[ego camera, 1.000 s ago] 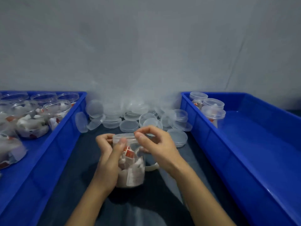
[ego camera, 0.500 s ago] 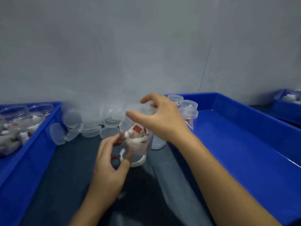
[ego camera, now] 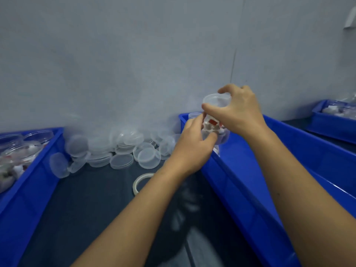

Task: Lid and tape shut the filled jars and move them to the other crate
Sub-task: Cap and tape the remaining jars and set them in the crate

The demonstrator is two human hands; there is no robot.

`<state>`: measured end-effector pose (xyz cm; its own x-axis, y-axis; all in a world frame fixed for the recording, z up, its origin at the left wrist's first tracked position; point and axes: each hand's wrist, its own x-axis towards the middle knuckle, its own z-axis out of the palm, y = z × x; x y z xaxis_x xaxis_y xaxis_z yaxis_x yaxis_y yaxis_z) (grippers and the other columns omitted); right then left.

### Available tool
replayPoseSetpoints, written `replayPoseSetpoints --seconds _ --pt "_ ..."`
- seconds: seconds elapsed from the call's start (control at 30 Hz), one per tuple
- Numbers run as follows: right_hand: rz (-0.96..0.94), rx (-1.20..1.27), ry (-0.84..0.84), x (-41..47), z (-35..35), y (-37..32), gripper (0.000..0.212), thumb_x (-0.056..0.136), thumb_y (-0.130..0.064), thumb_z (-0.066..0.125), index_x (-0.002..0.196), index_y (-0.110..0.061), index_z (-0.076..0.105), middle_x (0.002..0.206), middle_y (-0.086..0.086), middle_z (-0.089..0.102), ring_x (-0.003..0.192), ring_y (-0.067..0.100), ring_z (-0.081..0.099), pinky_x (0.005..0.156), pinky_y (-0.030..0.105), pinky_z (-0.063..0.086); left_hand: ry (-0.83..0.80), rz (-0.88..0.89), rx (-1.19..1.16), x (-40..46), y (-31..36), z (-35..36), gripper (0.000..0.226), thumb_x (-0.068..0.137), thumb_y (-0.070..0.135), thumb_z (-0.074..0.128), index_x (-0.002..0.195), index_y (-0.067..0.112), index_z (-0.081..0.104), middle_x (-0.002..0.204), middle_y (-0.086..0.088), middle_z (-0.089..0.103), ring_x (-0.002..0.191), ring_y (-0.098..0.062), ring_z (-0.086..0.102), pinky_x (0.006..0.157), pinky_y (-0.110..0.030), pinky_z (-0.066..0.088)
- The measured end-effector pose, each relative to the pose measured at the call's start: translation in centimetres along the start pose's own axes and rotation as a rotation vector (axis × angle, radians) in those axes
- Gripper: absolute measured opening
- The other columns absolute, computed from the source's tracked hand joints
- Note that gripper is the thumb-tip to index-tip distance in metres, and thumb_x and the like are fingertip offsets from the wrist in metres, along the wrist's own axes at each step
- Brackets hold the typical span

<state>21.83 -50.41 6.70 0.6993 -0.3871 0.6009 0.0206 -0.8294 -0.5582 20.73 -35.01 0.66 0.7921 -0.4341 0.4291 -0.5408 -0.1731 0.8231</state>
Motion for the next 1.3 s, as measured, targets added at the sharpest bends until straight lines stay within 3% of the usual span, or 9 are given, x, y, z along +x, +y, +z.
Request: replayPoseSetpoints --seconds 0.13,0.27,0.4,0.5,0.67,0.9,1.03,1.17,1.3 --pt "0.021 -0.028 -0.059 -0.8 0.3 2.9 0.064 0.070 -0.064 0.070 0.125 -0.033 0.063 0.113 0.002 0.049 0.099 0.027 0.060 0.080 0.037 0.050 -0.028 -0.027 -0.036 0.7 -1.2 2.2 0.035 0.086 0.046 0.050 0.117 0.062 0.049 0.126 0.021 0.049 0.125 -0.003 0.054 0.108 -0.036 0.047" --pt "0.049 -0.024 -0.096 -0.8 -0.1 3.7 0.070 0.066 -0.066 0.061 0.128 -0.035 0.060 0.113 0.000 0.045 0.097 0.027 0.057 0.073 0.035 0.044 -0.017 -0.042 -0.054 0.4 -1.2 3.1 0.036 0.086 0.042 0.051 0.110 0.069 0.049 0.126 0.027 0.047 0.121 -0.002 0.059 0.107 -0.037 0.050" --pt "0.074 -0.060 -0.098 -0.8 -0.8 3.9 0.070 0.064 -0.069 0.056 0.126 -0.038 0.060 0.110 0.000 0.044 0.095 0.027 0.056 0.069 0.036 0.044 -0.010 -0.055 -0.030 0.3 -0.6 3.4 0.033 0.082 0.053 0.049 0.112 0.066 0.055 0.129 0.019 0.051 0.120 -0.009 0.060 0.106 -0.045 0.051" --pt "0.068 -0.119 -0.056 -1.4 -0.8 3.5 0.064 0.065 -0.069 0.055 0.121 -0.038 0.063 0.106 -0.001 0.046 0.090 0.025 0.056 0.071 0.036 0.042 -0.003 -0.061 0.007 0.0 -0.5 3.7 0.039 0.085 0.052 0.049 0.123 0.050 0.058 0.129 0.016 0.052 0.118 -0.011 0.061 0.104 -0.047 0.052" --pt "0.061 -0.225 -0.019 -1.8 -0.5 3.4 0.061 0.064 -0.072 0.050 0.111 -0.038 0.067 0.101 -0.003 0.046 0.084 0.024 0.054 0.071 0.037 0.036 0.022 -0.057 0.075 -0.3 -0.2 4.1 0.032 0.087 0.056 0.047 0.114 0.043 0.058 0.121 0.013 0.056 0.107 -0.011 0.063 0.095 -0.042 0.053" --pt "0.155 -0.135 -0.326 -2.5 3.0 6.0 0.077 0.065 -0.063 0.065 0.134 -0.029 0.059 0.116 0.001 0.044 0.099 0.025 0.049 0.073 0.035 0.040 -0.046 -0.200 0.311 -0.4 -2.8 4.8 0.006 0.099 0.032 0.056 0.099 0.027 0.054 0.120 -0.002 0.055 0.104 -0.024 0.059 0.090 -0.041 0.051" --pt "0.243 -0.063 -0.424 -2.8 4.4 7.8 0.088 0.069 -0.064 0.070 0.146 -0.026 0.051 0.136 0.007 0.045 0.122 0.028 0.051 0.083 0.036 0.041 -0.086 -0.201 0.331 -0.8 -3.6 5.4 0.028 0.103 0.030 0.049 0.126 0.019 0.060 0.148 0.003 0.044 0.115 -0.023 0.061 0.103 -0.045 0.050" --pt "0.258 -0.009 -0.471 -3.0 4.6 7.9 0.084 0.078 -0.058 0.067 0.151 -0.026 0.044 0.143 0.007 0.039 0.128 0.031 0.050 0.091 0.041 0.049 -0.028 -0.148 0.465 -1.4 -3.6 5.7 0.033 0.102 0.031 0.049 0.132 0.020 0.059 0.144 0.002 0.053 0.125 -0.027 0.058 0.109 -0.054 0.045" --pt "0.236 -0.165 -0.549 -3.3 4.3 7.0 0.075 0.092 -0.055 0.057 0.157 -0.024 0.036 0.152 0.011 0.032 0.135 0.039 0.044 0.105 0.053 0.047 0.000 -0.113 0.422 -1.7 -4.3 5.1 0.029 0.103 0.030 0.051 0.127 0.018 0.063 0.135 0.003 0.058 0.121 -0.021 0.058 0.105 -0.046 0.048"
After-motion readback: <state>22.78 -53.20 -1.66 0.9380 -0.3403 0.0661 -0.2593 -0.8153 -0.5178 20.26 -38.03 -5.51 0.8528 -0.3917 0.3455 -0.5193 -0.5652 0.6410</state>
